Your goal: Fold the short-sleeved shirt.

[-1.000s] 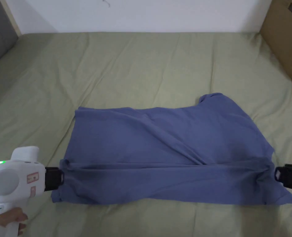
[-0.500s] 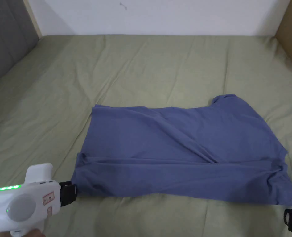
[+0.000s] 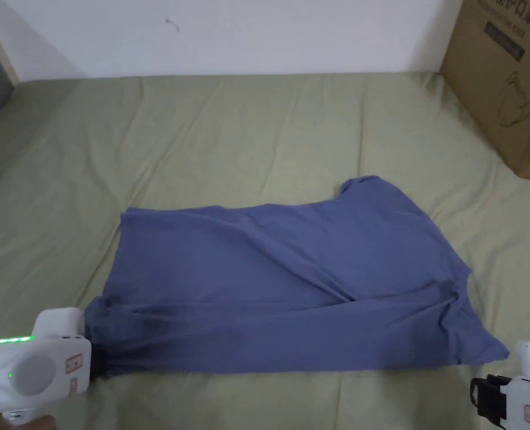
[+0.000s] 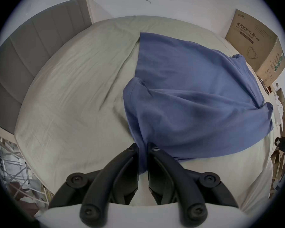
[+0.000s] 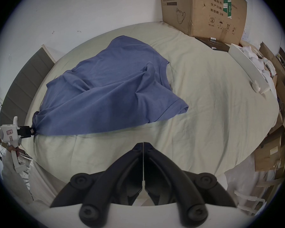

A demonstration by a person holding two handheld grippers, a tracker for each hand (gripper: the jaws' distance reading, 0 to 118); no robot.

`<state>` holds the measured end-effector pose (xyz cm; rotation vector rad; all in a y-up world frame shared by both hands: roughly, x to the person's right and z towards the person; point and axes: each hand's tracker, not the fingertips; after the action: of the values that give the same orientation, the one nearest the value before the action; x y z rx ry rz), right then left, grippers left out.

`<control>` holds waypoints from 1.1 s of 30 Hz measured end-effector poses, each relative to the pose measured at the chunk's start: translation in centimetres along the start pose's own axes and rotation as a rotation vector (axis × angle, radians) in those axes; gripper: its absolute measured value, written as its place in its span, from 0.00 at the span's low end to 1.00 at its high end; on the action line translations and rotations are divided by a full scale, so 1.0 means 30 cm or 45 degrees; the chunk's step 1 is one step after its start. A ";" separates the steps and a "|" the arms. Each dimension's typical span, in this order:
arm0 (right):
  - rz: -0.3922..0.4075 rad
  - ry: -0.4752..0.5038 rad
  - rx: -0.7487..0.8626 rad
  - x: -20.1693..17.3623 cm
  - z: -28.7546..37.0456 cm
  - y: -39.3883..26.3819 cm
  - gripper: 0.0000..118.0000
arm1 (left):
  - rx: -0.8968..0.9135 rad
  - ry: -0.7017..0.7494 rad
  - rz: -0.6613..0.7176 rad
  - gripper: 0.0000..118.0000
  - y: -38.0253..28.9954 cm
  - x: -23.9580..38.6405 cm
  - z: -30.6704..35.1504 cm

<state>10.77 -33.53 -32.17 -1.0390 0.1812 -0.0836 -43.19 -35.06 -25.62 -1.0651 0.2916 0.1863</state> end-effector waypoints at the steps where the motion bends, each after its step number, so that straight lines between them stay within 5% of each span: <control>1: 0.014 0.005 -0.005 0.011 -0.005 0.012 0.16 | -0.004 -0.002 -0.012 0.07 0.001 0.001 0.002; 3: 0.030 0.061 -0.018 0.038 -0.024 0.052 0.62 | -0.001 -0.005 -0.003 0.07 0.002 -0.003 0.010; 4: 0.018 0.068 -0.023 0.051 -0.038 0.071 0.72 | 0.001 -0.010 0.008 0.07 0.003 -0.006 0.014; 9: -0.008 0.005 0.048 0.103 -0.145 0.219 0.72 | -0.003 -0.023 0.007 0.07 0.007 -0.008 0.027; 11: -0.062 -0.062 -0.058 0.132 -0.214 0.267 0.65 | -0.009 -0.019 -0.005 0.07 0.010 -0.007 0.016; 12: -0.079 -0.054 -0.115 0.144 -0.241 0.274 0.52 | -0.013 -0.017 -0.008 0.07 0.011 -0.006 0.014; 13: -0.062 -0.049 -0.150 0.150 -0.267 0.266 0.20 | -0.017 -0.015 -0.008 0.07 0.011 -0.004 0.010; 16: -0.123 -0.044 -0.138 0.144 -0.287 0.218 0.08 | -0.027 -0.020 -0.005 0.07 0.010 -0.001 -0.001; 18: -0.170 -0.025 -0.109 0.128 -0.245 0.212 0.07 | -0.022 -0.010 -0.018 0.07 0.010 0.002 0.004; 21: -0.090 -0.053 -0.096 0.108 -0.194 0.222 0.07 | -0.024 -0.021 -0.033 0.07 0.023 -0.014 0.030; 26: -0.103 -0.015 -0.045 0.133 -0.046 0.213 0.07 | 0.036 -0.050 -0.024 0.07 0.022 -0.059 0.125; 33: -0.066 -0.038 -0.115 0.142 0.051 -0.012 0.07 | -0.034 -0.008 -0.072 0.07 -0.122 -0.104 0.179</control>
<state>15.25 -33.08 -31.55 -1.1347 0.1318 -0.1075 -44.29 -32.09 -19.13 -1.0977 0.2534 0.1433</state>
